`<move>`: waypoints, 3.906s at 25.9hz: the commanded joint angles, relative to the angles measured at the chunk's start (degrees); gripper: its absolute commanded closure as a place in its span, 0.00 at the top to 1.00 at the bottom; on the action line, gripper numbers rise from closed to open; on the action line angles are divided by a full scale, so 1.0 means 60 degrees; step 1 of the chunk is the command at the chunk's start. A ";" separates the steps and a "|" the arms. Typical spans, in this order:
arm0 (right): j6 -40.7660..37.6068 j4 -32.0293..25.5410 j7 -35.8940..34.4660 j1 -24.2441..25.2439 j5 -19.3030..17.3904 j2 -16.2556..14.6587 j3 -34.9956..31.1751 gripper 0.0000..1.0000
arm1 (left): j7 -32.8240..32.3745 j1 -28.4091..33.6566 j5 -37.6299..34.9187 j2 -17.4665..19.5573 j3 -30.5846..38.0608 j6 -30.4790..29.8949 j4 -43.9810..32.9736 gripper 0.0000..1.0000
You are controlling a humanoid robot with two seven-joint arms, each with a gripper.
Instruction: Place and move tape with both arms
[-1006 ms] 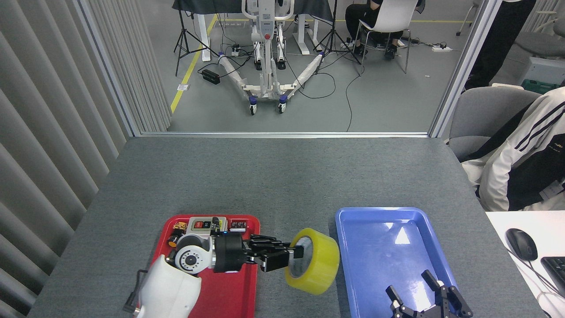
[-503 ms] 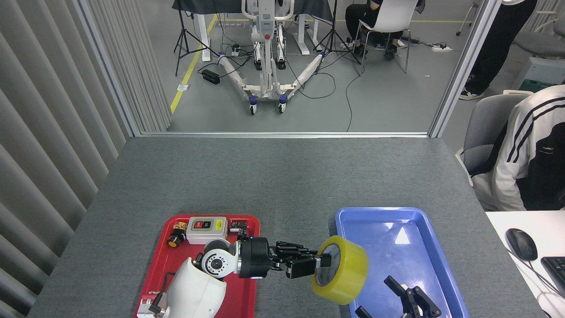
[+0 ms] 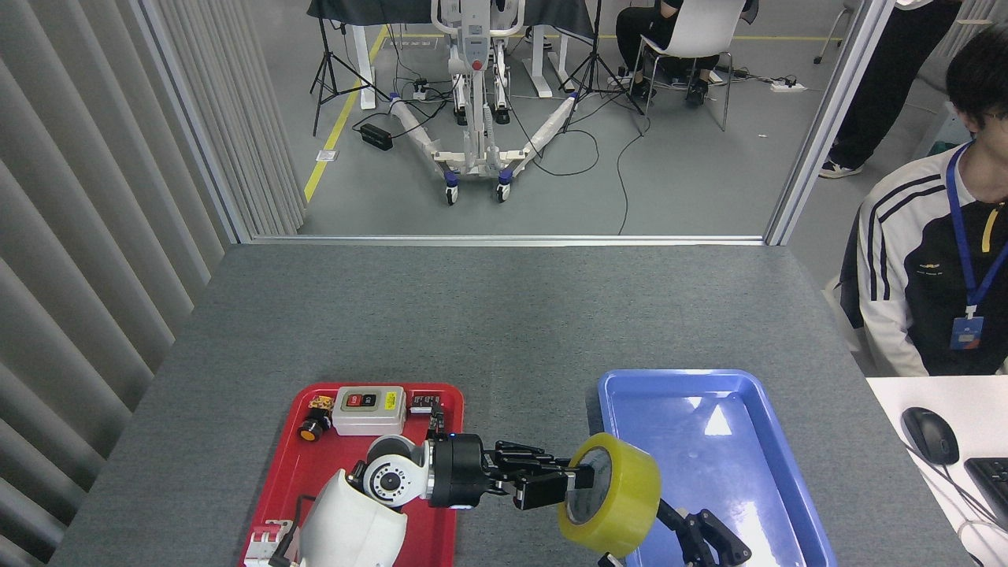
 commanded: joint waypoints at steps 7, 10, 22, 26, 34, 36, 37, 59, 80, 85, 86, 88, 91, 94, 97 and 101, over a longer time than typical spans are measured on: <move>0.0002 0.0027 0.0006 0.0007 0.0055 -0.0006 0.0117 0.01 | 0.0003 0.0192 0.0033 -0.0010 0.0043 -0.0001 -0.0248 0.14; 0.0002 0.0013 0.0006 0.0021 0.0055 -0.0006 0.0117 0.00 | 0.0033 0.0192 0.0018 -0.0040 0.0101 -0.0001 -0.0219 0.54; 0.0002 -0.0017 0.0181 -0.0037 0.0070 -0.0167 -0.0088 0.00 | 0.0355 -0.0014 0.0311 0.0297 0.0951 -0.0001 -0.0512 0.99; 0.1145 -0.0017 0.1690 -0.0052 0.0275 -0.0225 -0.0835 0.00 | 0.3065 0.1276 0.0589 0.1396 0.0966 0.0277 -0.1318 0.99; 0.5436 0.0247 0.5425 -0.1209 0.0041 -0.0430 -0.0981 0.00 | 1.1487 0.3311 -0.6866 0.1908 0.0922 0.4392 -0.2870 0.98; 0.5935 0.0247 0.7301 -0.1546 -0.0458 -0.0445 -0.0908 0.00 | 1.1956 0.3693 -0.7892 0.1835 0.0570 0.5800 -0.3427 0.99; 0.6037 0.0247 0.8224 -0.1619 -0.0736 -0.0460 -0.0908 0.00 | 1.1956 0.3751 -0.8068 0.1879 0.0453 0.6327 -0.3647 0.99; 0.7429 0.1038 0.8722 -0.2630 -0.1161 -0.0445 -0.0234 1.00 | 1.1971 0.3238 -0.6457 0.2919 0.0512 0.6781 -0.3456 0.99; 0.7532 0.1228 0.1222 -0.1341 0.0524 -0.0342 -0.0937 1.00 | 1.1810 0.3268 -0.6501 0.2934 0.0541 0.6737 -0.3266 0.99; 0.7517 0.1258 0.0855 -0.1107 0.0539 -0.0255 -0.0996 1.00 | 1.1810 0.3268 -0.6384 0.2905 0.0555 0.6664 -0.3325 0.99; 0.7517 0.1258 0.0855 -0.1107 0.0539 -0.0240 -0.1011 1.00 | 1.1810 0.3268 -0.6384 0.2905 0.0555 0.6635 -0.3354 0.99; 0.7517 0.1258 0.0855 -0.1107 0.0524 -0.0240 -0.1011 1.00 | 1.1810 0.3238 -0.6369 0.2905 0.0555 0.6649 -0.3383 0.99; 0.7532 0.1243 0.0870 -0.1107 0.0509 -0.0269 -0.0996 1.00 | 1.1810 0.3238 -0.6354 0.2890 0.0555 0.6649 -0.3383 0.99; 0.7502 0.1228 0.0987 -0.1092 0.0495 -0.0269 -0.0835 1.00 | 1.1795 0.3238 -0.6325 0.2905 0.0541 0.6649 -0.3368 0.99; 0.7502 0.1228 0.1075 -0.1092 0.0495 -0.0167 -0.0805 1.00 | 1.1795 0.3224 -0.6325 0.2890 0.0541 0.6649 -0.3383 0.99; 0.7488 0.1228 0.1075 -0.1107 0.0480 -0.0181 -0.0805 1.00 | 1.1795 0.3224 -0.6325 0.2890 0.0541 0.6664 -0.3398 0.99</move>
